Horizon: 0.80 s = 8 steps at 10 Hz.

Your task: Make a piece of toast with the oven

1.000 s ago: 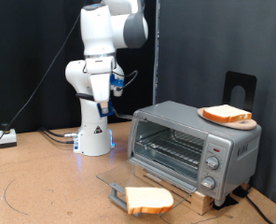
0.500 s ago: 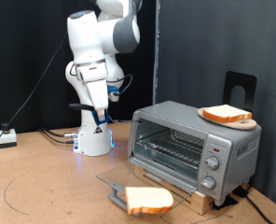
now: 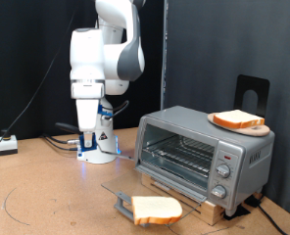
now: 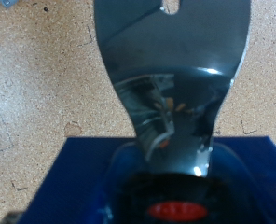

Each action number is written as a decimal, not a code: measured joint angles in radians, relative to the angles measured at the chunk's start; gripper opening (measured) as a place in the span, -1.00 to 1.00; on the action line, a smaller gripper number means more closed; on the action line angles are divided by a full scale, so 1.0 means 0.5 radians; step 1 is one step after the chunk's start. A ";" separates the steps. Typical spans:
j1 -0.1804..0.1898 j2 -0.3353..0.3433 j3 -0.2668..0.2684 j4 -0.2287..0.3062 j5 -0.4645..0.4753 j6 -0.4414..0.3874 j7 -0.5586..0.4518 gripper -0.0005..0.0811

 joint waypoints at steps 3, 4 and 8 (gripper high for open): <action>0.029 0.022 -0.105 0.062 0.082 -0.248 -0.462 -0.02; 0.022 0.080 -0.147 0.149 0.080 -0.376 -0.606 -0.02; -0.011 0.405 -0.146 0.361 -0.188 -0.160 -0.460 -0.02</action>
